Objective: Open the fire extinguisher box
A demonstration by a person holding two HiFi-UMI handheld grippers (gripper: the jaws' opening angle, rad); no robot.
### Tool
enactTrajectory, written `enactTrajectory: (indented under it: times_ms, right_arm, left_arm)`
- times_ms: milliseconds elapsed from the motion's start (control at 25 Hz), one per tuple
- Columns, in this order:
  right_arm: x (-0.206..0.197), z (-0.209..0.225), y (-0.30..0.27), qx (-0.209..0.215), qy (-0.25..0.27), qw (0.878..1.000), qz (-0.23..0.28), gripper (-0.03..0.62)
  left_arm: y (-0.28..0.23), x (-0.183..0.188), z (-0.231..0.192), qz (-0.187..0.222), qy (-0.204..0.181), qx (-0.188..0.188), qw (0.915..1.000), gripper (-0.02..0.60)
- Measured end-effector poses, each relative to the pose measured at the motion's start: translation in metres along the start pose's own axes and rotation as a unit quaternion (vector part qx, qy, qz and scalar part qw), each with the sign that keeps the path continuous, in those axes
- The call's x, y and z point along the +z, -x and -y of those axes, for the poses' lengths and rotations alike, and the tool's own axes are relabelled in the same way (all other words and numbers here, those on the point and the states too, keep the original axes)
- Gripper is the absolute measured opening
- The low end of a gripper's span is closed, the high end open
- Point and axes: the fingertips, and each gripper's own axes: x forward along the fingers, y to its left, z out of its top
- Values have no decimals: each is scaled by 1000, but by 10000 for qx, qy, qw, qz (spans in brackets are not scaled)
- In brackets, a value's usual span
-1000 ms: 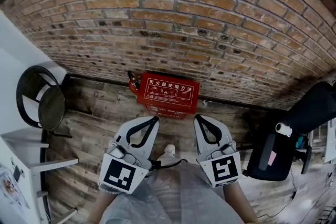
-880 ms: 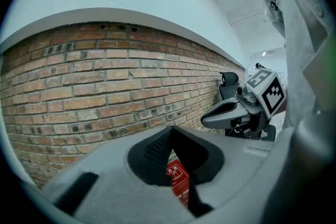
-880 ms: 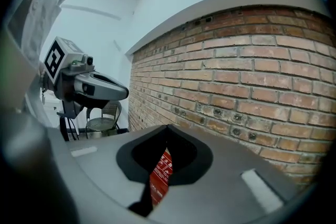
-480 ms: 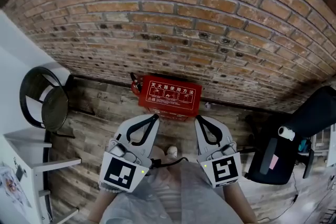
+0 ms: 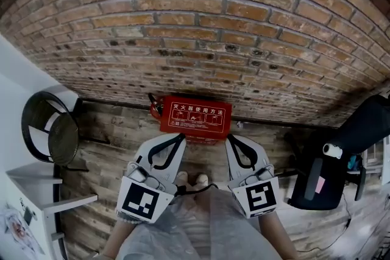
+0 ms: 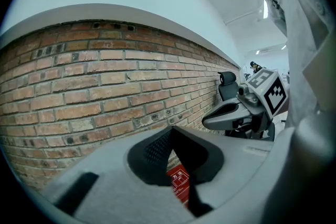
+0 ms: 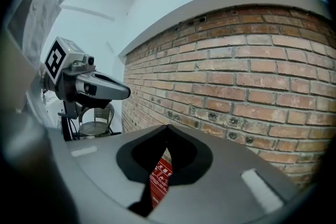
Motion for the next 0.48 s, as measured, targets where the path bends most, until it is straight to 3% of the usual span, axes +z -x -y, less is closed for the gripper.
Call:
enactTrajectory:
  times_ms: [480]
  right_arm:
    - [12, -17, -25, -7, 88, 10000, -28, 8]
  left_arm:
    - [2, -4, -23, 31, -26, -173, 9998, 0]
